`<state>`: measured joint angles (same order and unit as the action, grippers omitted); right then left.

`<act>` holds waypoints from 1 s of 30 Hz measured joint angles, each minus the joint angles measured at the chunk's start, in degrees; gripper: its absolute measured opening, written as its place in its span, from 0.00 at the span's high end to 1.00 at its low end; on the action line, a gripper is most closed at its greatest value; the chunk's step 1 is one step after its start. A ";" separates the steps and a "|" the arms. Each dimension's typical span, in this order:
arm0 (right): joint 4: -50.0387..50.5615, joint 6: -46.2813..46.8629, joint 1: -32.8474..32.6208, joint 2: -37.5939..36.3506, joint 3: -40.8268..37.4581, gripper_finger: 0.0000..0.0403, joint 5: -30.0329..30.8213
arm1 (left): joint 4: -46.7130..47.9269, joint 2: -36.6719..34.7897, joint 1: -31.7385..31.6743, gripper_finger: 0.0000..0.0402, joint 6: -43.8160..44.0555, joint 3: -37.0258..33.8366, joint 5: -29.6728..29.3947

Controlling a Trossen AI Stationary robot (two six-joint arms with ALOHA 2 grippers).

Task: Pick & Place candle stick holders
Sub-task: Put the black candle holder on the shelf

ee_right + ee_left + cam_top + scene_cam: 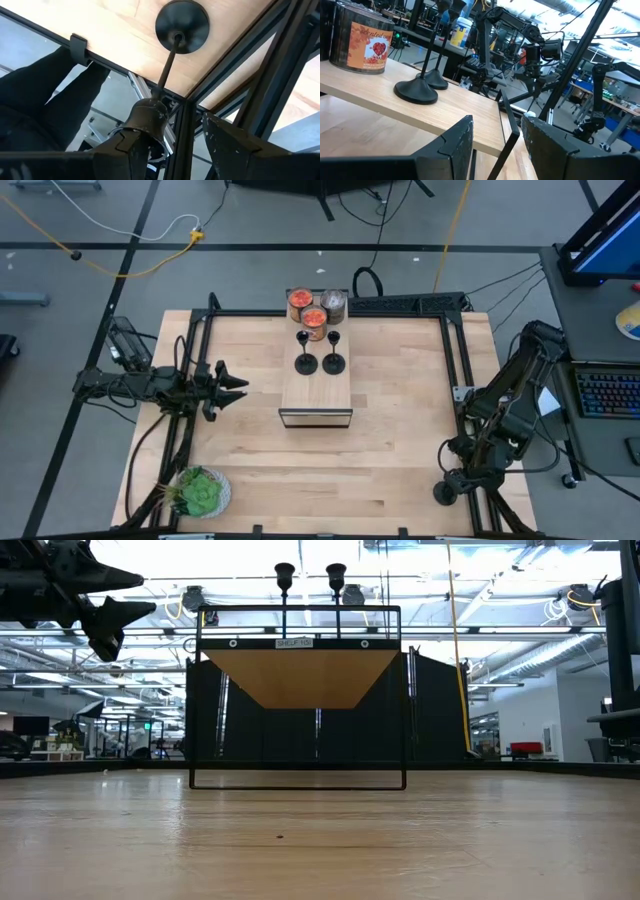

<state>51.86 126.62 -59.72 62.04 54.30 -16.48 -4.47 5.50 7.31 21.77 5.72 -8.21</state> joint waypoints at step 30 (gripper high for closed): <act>-0.15 -2.20 0.00 0.09 -0.09 0.58 0.12 | -0.02 0.00 0.00 0.56 -0.52 0.00 -0.33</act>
<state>51.70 124.42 -59.72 62.13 54.22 -16.36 -4.49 5.50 7.31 21.26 5.72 -8.54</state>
